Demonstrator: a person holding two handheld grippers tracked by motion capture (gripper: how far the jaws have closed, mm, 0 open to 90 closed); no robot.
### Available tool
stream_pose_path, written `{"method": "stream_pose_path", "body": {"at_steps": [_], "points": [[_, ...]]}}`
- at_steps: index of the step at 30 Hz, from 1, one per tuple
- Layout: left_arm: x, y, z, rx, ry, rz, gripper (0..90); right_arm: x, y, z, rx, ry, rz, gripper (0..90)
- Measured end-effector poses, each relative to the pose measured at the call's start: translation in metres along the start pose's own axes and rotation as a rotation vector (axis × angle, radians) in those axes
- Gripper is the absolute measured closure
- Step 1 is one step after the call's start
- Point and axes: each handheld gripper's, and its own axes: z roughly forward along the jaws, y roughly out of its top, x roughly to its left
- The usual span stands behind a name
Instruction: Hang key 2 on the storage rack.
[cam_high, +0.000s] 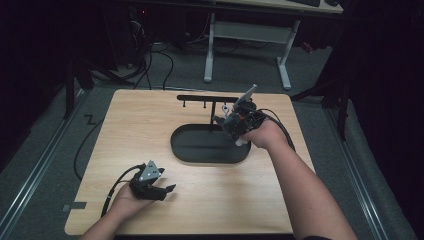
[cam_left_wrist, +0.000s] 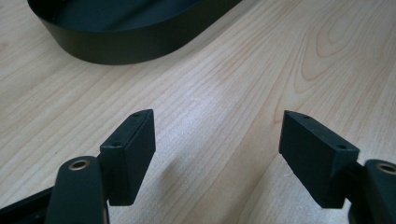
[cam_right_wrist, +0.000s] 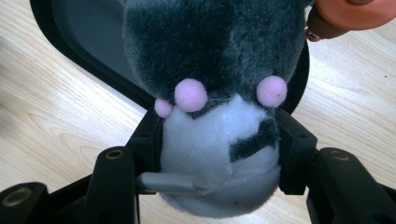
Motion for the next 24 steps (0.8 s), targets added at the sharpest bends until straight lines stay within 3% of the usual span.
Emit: {"method": "stream_pose_path", "body": {"at_steps": [4, 8, 11, 15, 24], "points": [[-0.001, 0.001, -0.001, -0.012, 0.001, -0.001, 27.5, 0.0, 0.0, 0.002, -0.004, 0.001, 0.014, 45.1], [-0.001, 0.0, 0.001, 0.002, -0.006, 0.003, 27.4, -0.002, 0.001, 0.004, -0.041, -0.003, 0.029, 31.6], [-0.001, 0.001, 0.0, -0.012, -0.008, -0.001, 27.5, -0.001, 0.001, 0.003, -0.06, -0.026, 0.03, 27.1], [-0.002, 0.001, 0.002, -0.004, -0.014, 0.004, 27.5, -0.002, 0.0, 0.0, -0.084, -0.023, 0.036, 27.5], [-0.003, 0.002, 0.002, -0.001, -0.015, 0.01, 27.5, -0.006, -0.009, 0.004, -0.081, -0.008, 0.045, 28.4]]}}
